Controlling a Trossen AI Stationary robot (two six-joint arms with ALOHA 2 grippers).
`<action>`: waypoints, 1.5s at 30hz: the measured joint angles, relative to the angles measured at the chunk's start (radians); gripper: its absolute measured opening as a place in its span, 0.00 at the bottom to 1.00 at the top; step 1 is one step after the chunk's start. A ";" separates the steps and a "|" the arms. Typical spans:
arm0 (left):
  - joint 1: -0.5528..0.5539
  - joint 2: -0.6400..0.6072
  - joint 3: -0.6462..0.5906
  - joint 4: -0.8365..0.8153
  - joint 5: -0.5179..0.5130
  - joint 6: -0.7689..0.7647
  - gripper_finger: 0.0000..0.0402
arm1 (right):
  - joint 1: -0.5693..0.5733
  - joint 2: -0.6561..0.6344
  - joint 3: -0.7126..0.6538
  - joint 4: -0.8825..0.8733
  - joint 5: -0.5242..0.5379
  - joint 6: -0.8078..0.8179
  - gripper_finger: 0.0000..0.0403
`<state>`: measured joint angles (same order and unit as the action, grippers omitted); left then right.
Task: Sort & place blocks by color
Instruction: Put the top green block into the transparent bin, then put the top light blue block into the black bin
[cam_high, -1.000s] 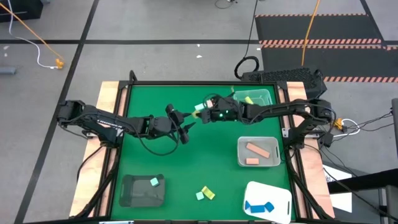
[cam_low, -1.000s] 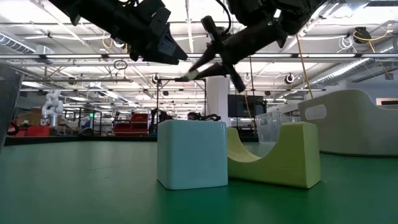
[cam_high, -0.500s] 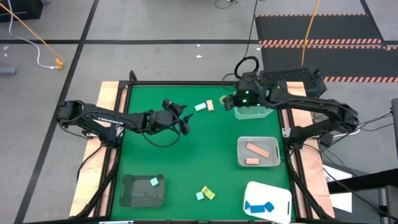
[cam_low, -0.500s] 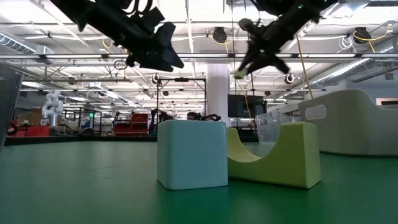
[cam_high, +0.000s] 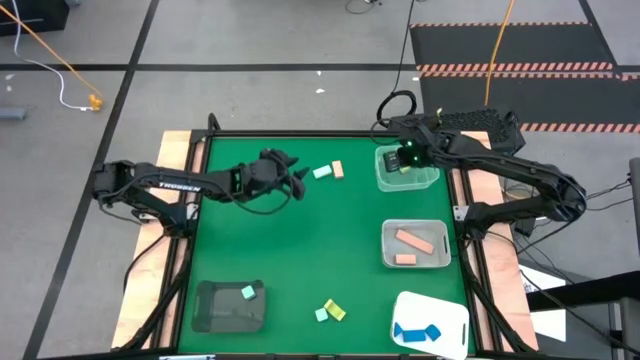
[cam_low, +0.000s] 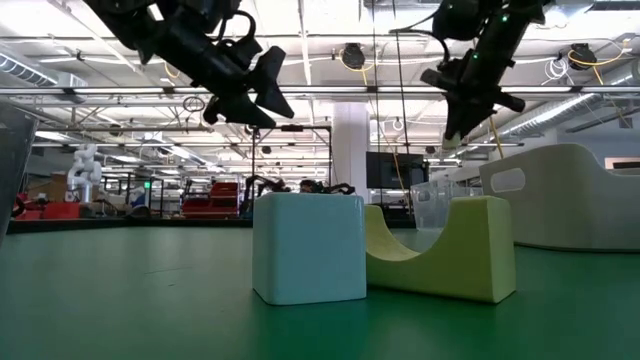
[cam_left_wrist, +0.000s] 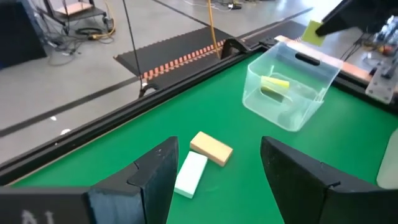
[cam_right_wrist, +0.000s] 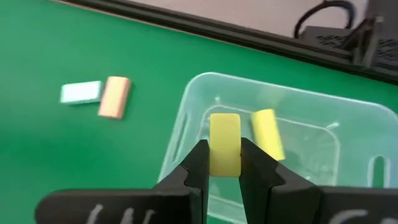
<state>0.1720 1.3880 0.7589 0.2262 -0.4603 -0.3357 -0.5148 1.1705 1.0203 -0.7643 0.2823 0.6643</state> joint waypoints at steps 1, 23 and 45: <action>0.003 0.000 0.000 0.003 0.001 -0.012 0.57 | -0.005 0.004 -0.001 0.003 0.007 0.000 0.10; 0.092 0.144 0.000 0.017 0.116 -0.032 0.57 | -0.047 0.010 -0.337 0.345 -0.102 0.085 0.32; 0.175 0.333 0.002 0.168 0.312 0.216 0.57 | -0.047 0.010 -0.338 0.468 -0.102 0.079 0.55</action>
<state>0.3471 1.7212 0.7606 0.3937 -0.1478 -0.1194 -0.5613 1.1809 0.6823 -0.2963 0.1807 0.7433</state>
